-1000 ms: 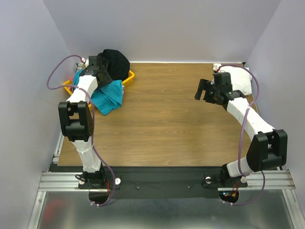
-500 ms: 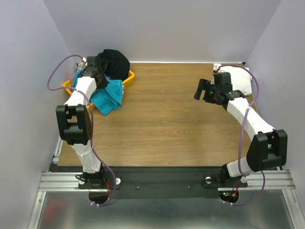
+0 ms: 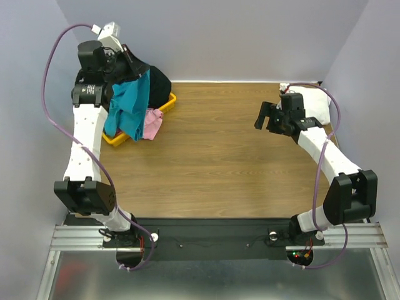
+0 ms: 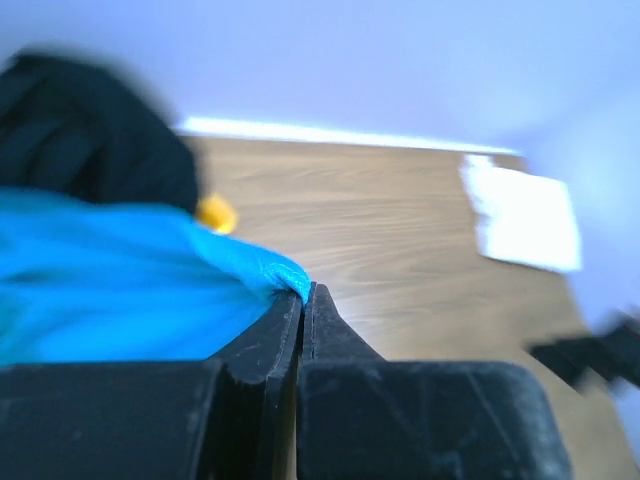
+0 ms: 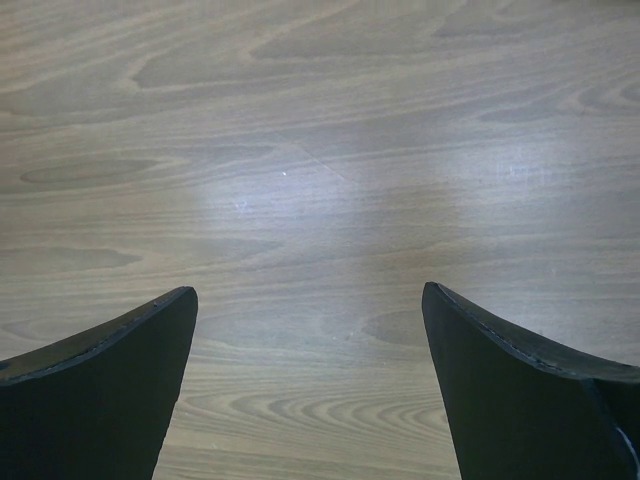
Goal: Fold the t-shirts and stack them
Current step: Move the tshirt to the center of the board
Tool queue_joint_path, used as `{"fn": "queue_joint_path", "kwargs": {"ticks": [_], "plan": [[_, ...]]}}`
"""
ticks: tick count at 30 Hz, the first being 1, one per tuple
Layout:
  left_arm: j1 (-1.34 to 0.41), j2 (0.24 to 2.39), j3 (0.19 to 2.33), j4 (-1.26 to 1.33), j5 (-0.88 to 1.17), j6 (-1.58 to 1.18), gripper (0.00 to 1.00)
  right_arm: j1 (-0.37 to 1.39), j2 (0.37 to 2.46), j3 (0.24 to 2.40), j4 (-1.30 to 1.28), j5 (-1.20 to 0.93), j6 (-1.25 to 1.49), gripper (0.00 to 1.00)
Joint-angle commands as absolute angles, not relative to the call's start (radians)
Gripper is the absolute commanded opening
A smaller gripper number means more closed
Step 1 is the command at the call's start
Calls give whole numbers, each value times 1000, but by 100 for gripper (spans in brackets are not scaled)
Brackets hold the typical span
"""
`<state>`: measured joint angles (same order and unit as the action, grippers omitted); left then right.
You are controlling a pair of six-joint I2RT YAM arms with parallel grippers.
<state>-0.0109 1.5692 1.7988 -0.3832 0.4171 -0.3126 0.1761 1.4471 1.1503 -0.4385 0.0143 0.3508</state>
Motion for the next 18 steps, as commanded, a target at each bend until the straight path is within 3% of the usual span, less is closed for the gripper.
{"fn": "queue_joint_path", "kwargs": {"ticks": [1, 5, 9, 16, 17, 18], "plan": [[-46, 1483, 1881, -200, 842, -392, 0, 170, 1428, 1229, -388, 26, 334, 100], [-89, 1424, 1855, 235, 974, -658, 0, 170, 1427, 1236, -388, 28, 337, 100], [-127, 1404, 1870, 490, 1009, -883, 0, 170, 1416, 1224, -388, 31, 341, 100], [-207, 1391, 1743, 586, 997, -959, 0, 170, 1391, 1195, -388, 63, 350, 100], [-218, 1388, 1708, 587, 997, -960, 2, 169, 1387, 1192, -388, 77, 353, 100], [-247, 1381, 1622, 586, 980, -957, 26, 170, 1382, 1190, -390, 84, 351, 100]]}}
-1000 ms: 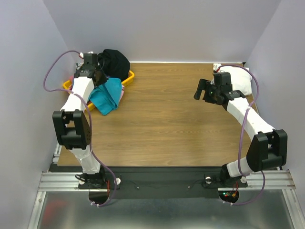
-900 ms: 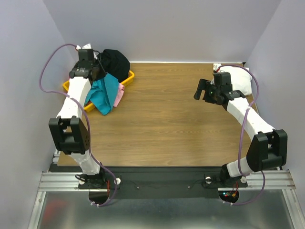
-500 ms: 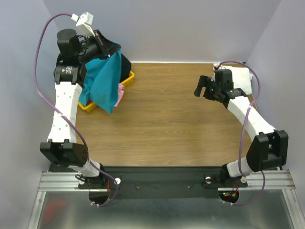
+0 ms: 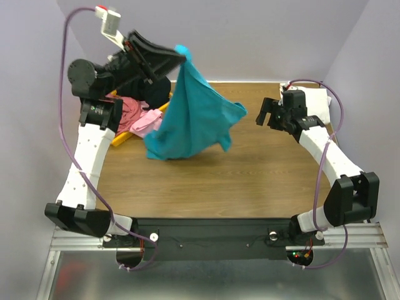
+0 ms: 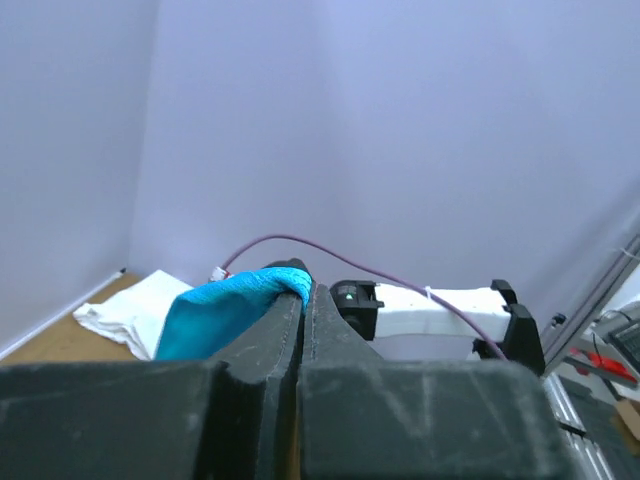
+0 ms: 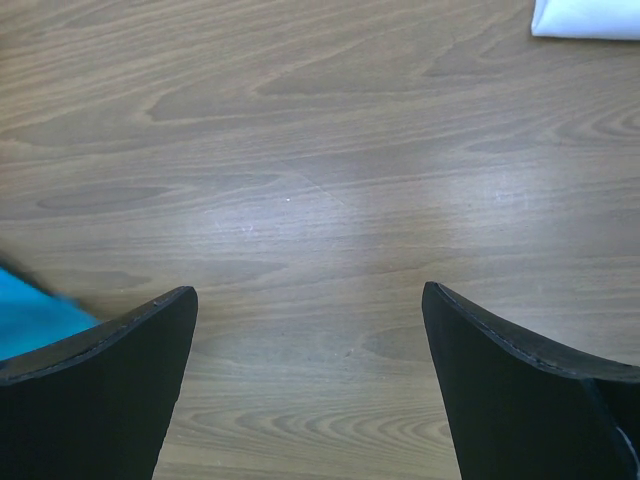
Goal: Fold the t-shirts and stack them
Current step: Move the tshirt to the center of the board
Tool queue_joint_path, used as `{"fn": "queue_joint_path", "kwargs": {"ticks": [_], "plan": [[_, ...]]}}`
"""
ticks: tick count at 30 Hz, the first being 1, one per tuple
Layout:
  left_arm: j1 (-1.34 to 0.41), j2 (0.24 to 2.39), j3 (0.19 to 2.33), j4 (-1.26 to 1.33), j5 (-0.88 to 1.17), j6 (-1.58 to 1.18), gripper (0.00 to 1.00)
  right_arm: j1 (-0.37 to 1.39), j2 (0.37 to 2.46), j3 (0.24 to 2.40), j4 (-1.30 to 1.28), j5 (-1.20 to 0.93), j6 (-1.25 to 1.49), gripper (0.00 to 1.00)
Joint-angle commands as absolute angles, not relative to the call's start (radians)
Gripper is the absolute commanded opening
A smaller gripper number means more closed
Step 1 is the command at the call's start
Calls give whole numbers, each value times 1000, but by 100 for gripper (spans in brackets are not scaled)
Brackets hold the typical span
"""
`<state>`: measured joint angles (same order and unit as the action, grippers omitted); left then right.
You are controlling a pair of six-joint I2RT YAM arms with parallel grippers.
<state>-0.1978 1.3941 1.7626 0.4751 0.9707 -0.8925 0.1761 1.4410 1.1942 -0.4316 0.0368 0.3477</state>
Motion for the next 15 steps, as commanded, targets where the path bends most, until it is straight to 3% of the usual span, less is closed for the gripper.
{"fn": "queue_joint_path", "kwargs": {"ticks": [1, 4, 6, 11, 12, 15], "plan": [[-259, 1373, 1573, 580, 964, -954, 43, 170, 1378, 1189, -388, 89, 351, 100], [-308, 1373, 1415, 468, 891, -885, 99, 169, 1356, 1178, -390, 120, 342, 100], [-327, 1388, 1387, 230, 830, -736, 99, 169, 1333, 1163, -390, 150, 336, 100], [-334, 1425, 1388, -258, 372, -533, 99, 169, 1286, 1112, -390, 138, 293, 100], [-331, 1442, 1385, -306, 248, -523, 99, 169, 1281, 1102, -391, 115, 284, 100], [-331, 1460, 1339, -400, 134, -502, 99, 169, 1266, 1056, -397, 10, 247, 100]]}}
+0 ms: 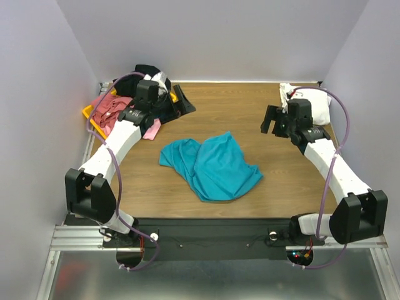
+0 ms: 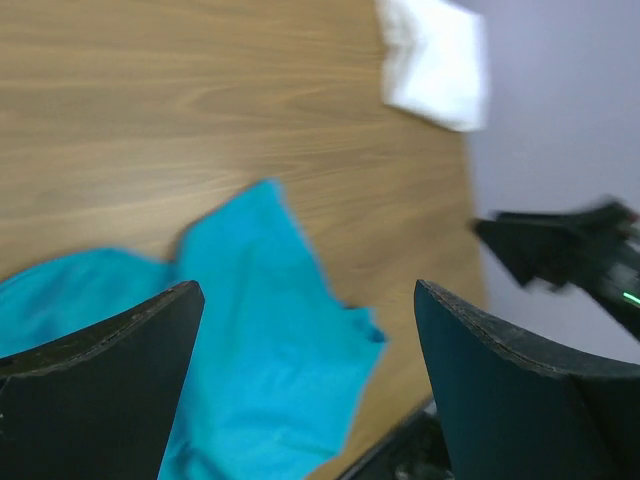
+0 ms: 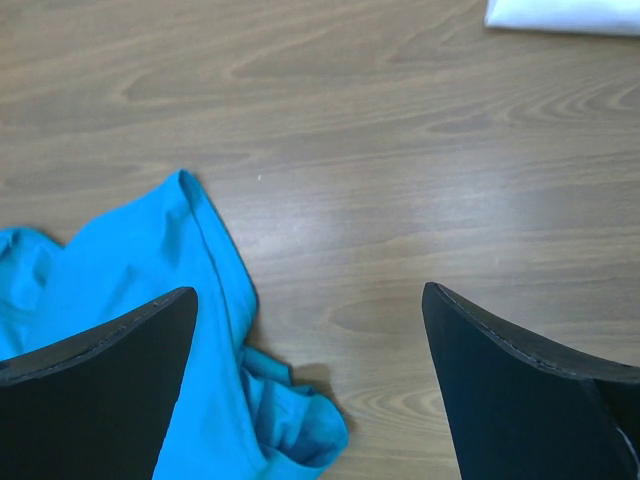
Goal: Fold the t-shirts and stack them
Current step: Move the tshirt to the center of the board, then flatten the tshirt out
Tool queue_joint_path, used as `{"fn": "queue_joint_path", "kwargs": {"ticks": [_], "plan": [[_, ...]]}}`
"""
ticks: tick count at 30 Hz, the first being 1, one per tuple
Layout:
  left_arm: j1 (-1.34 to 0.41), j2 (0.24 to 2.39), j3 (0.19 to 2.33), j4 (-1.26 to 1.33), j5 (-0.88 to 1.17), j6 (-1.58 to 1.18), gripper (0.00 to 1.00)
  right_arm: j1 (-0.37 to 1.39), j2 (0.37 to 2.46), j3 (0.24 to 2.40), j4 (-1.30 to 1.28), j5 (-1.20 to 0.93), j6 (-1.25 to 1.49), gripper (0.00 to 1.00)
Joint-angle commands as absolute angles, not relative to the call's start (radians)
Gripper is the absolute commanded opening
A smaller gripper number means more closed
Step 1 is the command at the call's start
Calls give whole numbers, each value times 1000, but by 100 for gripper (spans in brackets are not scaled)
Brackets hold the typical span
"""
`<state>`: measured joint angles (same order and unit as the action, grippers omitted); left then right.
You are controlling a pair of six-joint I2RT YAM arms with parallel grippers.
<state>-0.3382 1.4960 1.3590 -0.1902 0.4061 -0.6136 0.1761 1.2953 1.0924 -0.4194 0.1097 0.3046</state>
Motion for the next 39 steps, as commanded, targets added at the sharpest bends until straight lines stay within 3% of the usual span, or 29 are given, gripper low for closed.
{"fn": "queue_joint_path", "kwargs": {"ticks": [1, 6, 14, 31, 39], "plan": [[-333, 1460, 1280, -400, 103, -500, 99, 167, 1269, 1031, -409, -23, 239, 100], [-334, 1447, 1116, -377, 83, -499, 99, 169, 1290, 959, -483, -80, 302, 100], [-334, 1531, 1077, -365, 81, -445, 99, 169, 1367, 884, -552, -276, 335, 98], [-336, 1586, 994, -365, 9, -439, 93, 169, 1344, 839, -759, -282, 299, 94], [-334, 1600, 1002, -360, 11, -439, 89, 167, 1445, 888, -721, -279, 299, 83]]}}
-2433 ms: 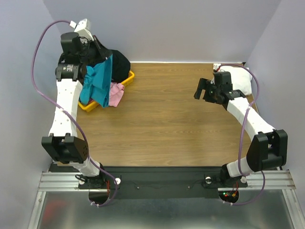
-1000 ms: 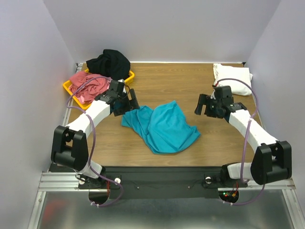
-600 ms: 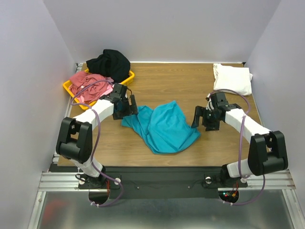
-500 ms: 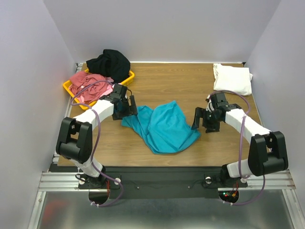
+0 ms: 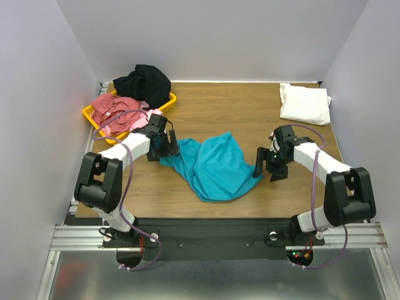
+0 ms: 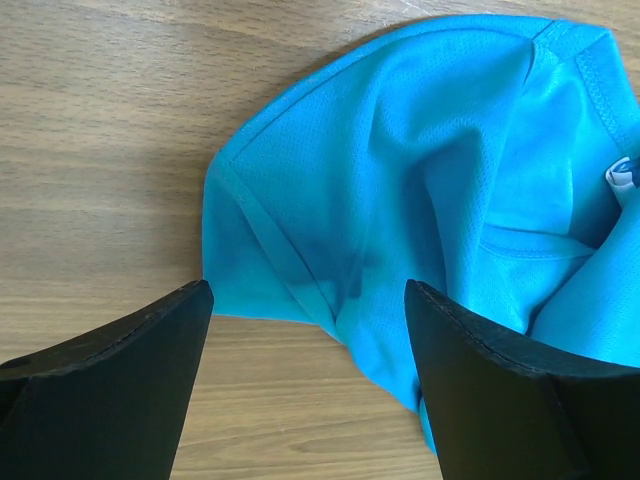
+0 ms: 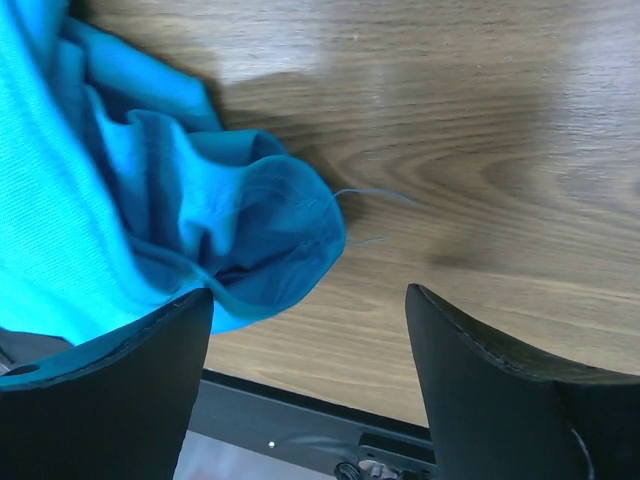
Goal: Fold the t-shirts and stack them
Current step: Flatten the tshirt out
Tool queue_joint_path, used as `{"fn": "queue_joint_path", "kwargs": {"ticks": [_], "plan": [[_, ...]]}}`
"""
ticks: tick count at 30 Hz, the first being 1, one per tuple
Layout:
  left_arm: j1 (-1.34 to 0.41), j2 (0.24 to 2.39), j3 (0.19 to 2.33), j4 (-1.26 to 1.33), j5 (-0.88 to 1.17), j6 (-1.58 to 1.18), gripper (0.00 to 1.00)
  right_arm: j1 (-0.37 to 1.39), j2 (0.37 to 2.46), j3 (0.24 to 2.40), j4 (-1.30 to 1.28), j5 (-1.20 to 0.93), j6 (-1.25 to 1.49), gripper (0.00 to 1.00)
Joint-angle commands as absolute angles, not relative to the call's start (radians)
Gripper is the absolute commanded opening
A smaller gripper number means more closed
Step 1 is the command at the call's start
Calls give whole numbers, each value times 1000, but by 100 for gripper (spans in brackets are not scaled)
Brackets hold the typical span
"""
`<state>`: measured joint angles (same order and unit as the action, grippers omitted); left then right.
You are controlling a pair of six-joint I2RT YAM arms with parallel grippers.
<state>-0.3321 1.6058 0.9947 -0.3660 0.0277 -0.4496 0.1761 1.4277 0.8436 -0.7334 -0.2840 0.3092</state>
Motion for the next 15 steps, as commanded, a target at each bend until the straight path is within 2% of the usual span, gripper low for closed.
{"fn": "queue_joint_path", "kwargs": {"ticks": [1, 4, 7, 12, 13, 14, 15], "plan": [[-334, 1597, 1005, -360, 8, -439, 89, 169, 1459, 902, -706, -278, 302, 82], [-334, 1595, 1014, -365, 8, -439, 89, 167, 1491, 926, -681, -299, 308, 80], [-334, 1595, 1022, -371, -21, -436, 89, 169, 1523, 939, -646, -308, 322, 72], [-334, 1588, 1023, -377, -31, -433, 89, 169, 1577, 957, -627, -330, 319, 37], [-334, 1588, 1023, -377, -32, -431, 89, 169, 1580, 960, -627, -333, 321, 28], [-333, 1588, 1022, -377, -34, -428, 89, 169, 1582, 963, -629, -334, 324, 14], [-333, 1588, 1022, -377, -37, -423, 89, 169, 1575, 969, -629, -339, 325, 9]]}}
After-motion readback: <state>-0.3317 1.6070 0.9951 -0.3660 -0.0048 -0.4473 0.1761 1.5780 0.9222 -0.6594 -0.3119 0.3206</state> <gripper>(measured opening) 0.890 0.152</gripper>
